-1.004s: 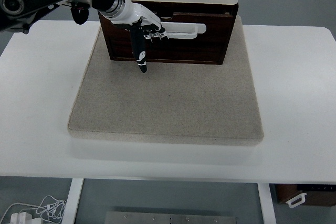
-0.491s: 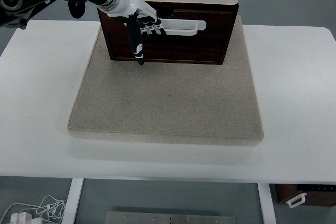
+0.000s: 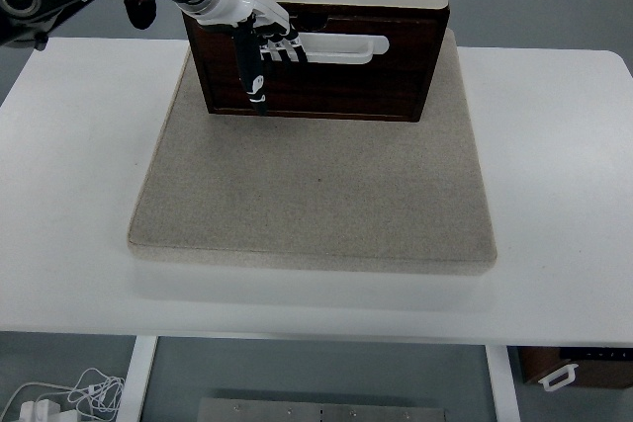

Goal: Close the drawer under the combination cabinet

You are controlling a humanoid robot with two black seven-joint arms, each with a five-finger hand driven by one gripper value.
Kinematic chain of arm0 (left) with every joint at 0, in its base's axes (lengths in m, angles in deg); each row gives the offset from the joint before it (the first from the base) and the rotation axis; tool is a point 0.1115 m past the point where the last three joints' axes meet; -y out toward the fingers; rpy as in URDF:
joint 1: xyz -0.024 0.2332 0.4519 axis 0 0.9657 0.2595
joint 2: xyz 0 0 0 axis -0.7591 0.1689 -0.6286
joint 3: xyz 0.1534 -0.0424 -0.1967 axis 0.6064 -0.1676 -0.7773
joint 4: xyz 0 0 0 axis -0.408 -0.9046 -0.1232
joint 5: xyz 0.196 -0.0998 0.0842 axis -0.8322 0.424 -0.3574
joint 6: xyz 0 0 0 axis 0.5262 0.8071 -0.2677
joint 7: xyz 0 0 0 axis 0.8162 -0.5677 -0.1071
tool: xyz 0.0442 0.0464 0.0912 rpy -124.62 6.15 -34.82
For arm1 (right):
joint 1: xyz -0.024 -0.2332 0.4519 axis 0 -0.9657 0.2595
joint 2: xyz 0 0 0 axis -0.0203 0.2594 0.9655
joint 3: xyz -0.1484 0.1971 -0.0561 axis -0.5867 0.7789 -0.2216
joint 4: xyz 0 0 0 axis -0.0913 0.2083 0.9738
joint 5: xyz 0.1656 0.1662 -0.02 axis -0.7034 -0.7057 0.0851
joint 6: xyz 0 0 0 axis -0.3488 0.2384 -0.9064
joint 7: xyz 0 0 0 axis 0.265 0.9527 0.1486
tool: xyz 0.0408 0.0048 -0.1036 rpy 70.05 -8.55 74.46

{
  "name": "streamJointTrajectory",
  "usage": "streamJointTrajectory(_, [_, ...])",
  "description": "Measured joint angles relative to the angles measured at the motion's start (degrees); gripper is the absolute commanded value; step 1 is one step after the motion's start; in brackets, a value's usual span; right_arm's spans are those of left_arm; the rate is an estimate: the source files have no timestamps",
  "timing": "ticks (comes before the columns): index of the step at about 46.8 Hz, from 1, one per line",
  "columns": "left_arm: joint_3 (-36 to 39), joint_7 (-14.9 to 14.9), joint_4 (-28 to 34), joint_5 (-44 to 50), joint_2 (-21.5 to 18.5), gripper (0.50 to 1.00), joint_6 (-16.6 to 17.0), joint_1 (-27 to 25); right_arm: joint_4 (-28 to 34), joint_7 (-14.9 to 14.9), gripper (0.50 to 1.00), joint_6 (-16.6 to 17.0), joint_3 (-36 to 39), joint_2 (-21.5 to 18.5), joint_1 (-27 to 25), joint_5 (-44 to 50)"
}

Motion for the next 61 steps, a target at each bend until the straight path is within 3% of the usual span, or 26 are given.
streamJointTrajectory(36, [-1.0,0.0,0.0,-0.2,-0.1,1.000,0.0,0.1,0.0,0.0,0.952,0.0,0.0,0.0,0.0,0.0])
streamJointTrajectory(61, [-8.3,0.0,0.9,1.8,-0.1,1.000,0.0,0.3,0.0,0.0,0.952,0.0,0.0,0.0,0.0,0.0])
